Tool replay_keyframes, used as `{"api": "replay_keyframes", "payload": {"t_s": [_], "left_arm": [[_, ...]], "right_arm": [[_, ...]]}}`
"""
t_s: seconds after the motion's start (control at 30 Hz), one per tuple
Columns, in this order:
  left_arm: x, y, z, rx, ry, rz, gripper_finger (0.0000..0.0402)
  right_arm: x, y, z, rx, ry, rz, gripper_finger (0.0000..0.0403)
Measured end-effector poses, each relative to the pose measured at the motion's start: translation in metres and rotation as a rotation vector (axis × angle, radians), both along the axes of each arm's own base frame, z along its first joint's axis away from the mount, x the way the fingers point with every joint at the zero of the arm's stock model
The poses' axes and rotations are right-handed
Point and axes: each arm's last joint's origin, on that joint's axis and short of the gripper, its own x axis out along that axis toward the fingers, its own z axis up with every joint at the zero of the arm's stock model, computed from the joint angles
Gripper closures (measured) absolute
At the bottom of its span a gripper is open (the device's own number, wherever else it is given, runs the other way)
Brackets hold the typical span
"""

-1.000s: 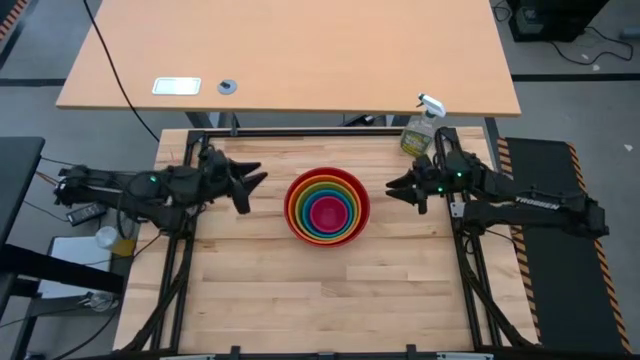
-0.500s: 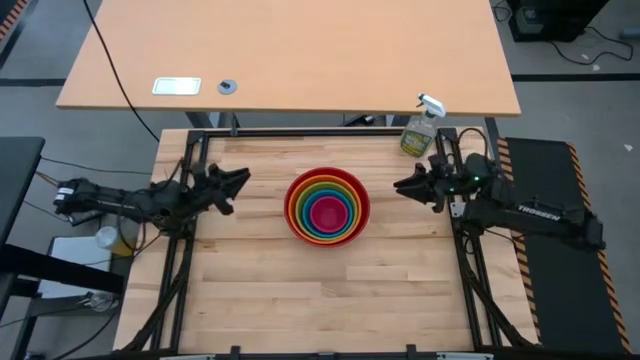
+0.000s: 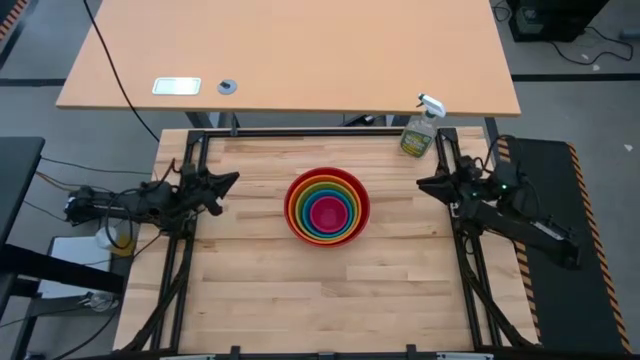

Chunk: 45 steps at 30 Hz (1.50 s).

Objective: Nest bowls inside each other
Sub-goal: Return to Home Position

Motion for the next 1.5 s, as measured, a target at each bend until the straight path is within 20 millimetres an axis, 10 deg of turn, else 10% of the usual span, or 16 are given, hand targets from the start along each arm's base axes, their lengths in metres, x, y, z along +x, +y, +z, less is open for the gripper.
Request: {"api": "replay_keyframes", "payload": {"t_s": [1.0,1.5], "left_arm": [[0.011,-0.010,-0.054,-0.203,-0.132,-0.146,0.0401],[0.013,-0.014,-0.080,0.037,0.249,-0.269,0.0382]], "right_arm": [[0.019,-0.010,-0.073,0.220,-0.029,0.057,0.0323],[0.013,-0.004,-0.051,0.199,-0.071,0.205,0.0323]]}}
